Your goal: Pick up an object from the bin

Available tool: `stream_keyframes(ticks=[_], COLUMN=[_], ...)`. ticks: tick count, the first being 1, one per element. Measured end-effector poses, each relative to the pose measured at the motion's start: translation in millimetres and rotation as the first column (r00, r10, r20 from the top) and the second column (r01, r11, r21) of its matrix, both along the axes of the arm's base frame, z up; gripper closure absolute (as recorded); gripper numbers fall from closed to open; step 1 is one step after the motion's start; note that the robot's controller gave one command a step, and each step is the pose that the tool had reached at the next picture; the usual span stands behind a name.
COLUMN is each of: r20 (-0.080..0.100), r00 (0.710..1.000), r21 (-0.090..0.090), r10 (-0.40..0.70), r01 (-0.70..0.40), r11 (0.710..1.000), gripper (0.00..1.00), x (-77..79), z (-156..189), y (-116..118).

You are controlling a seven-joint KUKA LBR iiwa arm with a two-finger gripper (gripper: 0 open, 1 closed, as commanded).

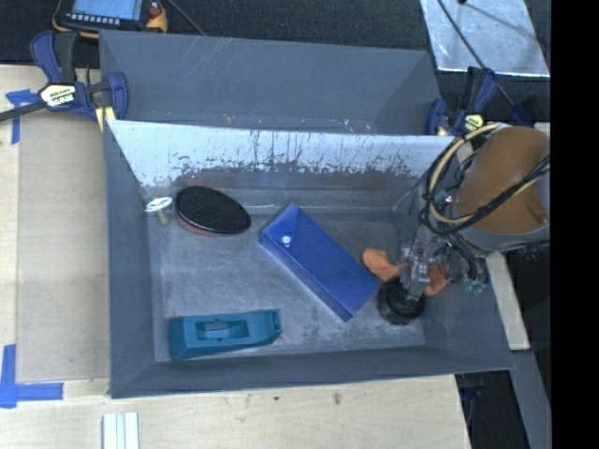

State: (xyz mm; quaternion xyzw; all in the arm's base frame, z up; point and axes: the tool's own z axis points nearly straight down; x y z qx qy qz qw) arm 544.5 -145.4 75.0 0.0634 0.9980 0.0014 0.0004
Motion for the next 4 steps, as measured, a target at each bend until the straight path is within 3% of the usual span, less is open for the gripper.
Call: stream_keyframes(ticks=[1, 2, 3, 4], r20=[0.0, -0.003, 0.0, 0.02], r00=[1.0, 1.0, 1.0, 1.0], r21=[0.0, -0.002, -0.002, -0.009], r10=[0.0, 0.02, 0.021, 0.022], r01=[0.0, -0.02, -0.021, -0.022], r11=[1.0, 1.0, 1.0, 1.0], gripper=[1.0, 1.0, 1.0, 1.0], x=[0.0, 2.1, 14.7, 15.8], z=[0.0, 48.3, 109.5, 106.7], y=[0.1, 9.3, 6.5, -1.3])
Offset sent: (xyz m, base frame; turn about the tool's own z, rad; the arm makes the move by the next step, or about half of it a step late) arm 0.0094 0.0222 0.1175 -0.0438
